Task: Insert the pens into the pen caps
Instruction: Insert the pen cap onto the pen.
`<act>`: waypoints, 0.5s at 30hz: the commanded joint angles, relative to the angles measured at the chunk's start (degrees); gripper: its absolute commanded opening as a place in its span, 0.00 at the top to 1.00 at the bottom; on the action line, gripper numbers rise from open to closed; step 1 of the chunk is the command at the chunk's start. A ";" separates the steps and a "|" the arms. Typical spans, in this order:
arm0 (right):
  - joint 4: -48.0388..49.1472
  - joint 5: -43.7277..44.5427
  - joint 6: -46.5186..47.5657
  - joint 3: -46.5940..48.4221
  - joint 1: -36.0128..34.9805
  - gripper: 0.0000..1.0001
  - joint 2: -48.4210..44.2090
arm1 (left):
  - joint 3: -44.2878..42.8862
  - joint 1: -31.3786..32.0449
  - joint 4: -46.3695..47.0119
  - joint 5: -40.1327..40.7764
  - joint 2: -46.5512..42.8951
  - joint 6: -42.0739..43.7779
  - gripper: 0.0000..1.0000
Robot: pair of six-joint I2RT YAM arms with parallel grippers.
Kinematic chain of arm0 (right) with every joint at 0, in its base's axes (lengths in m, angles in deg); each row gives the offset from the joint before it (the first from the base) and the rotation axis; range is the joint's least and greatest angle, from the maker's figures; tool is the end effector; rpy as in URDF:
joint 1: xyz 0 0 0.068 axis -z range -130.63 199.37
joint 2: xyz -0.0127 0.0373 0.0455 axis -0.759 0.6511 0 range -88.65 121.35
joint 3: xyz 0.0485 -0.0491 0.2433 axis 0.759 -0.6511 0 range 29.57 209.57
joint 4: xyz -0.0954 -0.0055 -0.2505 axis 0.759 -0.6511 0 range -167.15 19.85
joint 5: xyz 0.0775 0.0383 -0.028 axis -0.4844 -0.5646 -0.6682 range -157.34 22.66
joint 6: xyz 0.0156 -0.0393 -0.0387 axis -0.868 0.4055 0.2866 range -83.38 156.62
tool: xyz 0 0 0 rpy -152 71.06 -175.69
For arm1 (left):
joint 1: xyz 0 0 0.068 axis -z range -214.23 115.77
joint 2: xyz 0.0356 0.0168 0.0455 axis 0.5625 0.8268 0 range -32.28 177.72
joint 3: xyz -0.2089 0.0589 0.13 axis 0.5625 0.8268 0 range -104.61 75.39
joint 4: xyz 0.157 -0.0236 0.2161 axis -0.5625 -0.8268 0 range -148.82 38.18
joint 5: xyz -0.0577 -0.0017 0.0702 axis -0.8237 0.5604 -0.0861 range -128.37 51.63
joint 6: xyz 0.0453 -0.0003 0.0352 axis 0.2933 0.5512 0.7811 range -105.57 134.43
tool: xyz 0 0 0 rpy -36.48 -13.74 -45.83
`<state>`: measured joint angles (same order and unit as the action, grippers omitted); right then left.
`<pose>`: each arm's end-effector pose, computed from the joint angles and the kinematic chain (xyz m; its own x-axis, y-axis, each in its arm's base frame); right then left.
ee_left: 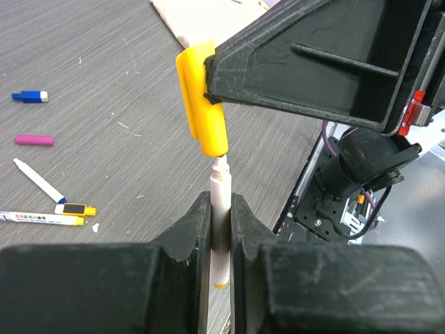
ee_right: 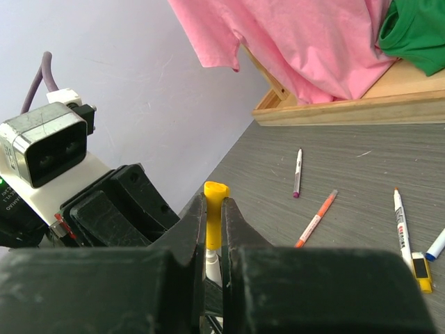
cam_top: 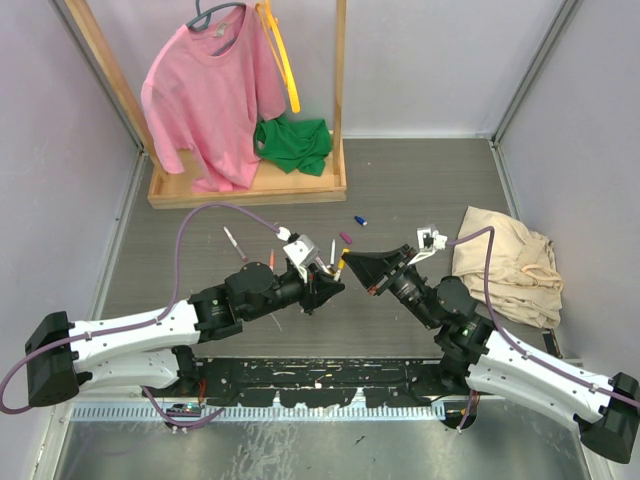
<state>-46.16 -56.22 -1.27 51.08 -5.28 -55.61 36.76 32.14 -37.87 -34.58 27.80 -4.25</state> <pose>0.1140 0.1474 0.2792 -0.3261 0.5819 -0.7450 -0.6224 0.4610 0.6325 0.1102 -0.2450 0.2732 -0.3338 -0.0342 -0.9420 0.8243 0.4741 -0.3094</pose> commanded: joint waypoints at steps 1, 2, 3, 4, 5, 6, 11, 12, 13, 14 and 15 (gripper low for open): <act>2.72 -1.71 -0.34 -0.05 -0.27 1.00 0.45 | -1.01 -0.12 4.58 0.87 -1.30 -0.04 1.00; 2.73 -1.93 -0.27 -0.15 -0.28 1.00 0.45 | -0.98 -0.10 4.59 0.88 -1.36 -0.04 1.00; 2.65 -2.15 -0.26 -0.33 -0.23 1.00 0.46 | -1.00 -0.10 4.59 0.87 -1.41 -0.09 1.00; 2.62 -2.29 -0.30 -0.55 -0.27 1.00 0.45 | -0.93 -0.10 4.55 0.87 -1.39 -0.06 1.00; 2.57 -2.32 -0.40 -0.78 -0.28 1.00 0.33 | -0.92 -0.12 4.58 0.87 -1.44 -0.07 1.00; 2.48 -2.32 -0.47 -1.04 -0.28 1.00 0.21 | -0.85 -0.10 4.59 0.94 -1.52 -0.05 1.00; 2.13 -3.05 -0.86 -2.48 -0.26 1.00 -0.96 | -0.83 -0.10 4.58 1.26 -1.53 -0.21 1.00; 2.18 -3.34 -0.83 -2.91 -0.25 1.00 -1.22 | -0.75 -0.10 4.67 1.30 -1.52 -0.22 1.00; 2.48 -3.68 -0.73 -3.48 -0.26 1.00 -1.44 | -0.72 -0.10 4.82 1.43 -1.54 -0.31 1.00; 3.00 -4.09 -0.70 -4.19 -0.30 1.00 -1.68 | -0.52 -0.14 4.97 1.52 -1.62 -0.37 1.00; 3.60 -4.41 -0.68 -4.89 -0.30 1.00 -1.82 | -0.44 -0.10 5.09 1.56 -1.63 -0.39 1.00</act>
<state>-44.63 -58.74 -2.17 48.37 -5.28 -56.42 36.78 32.14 -38.26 -34.12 27.80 -4.38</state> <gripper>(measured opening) 0.102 0.118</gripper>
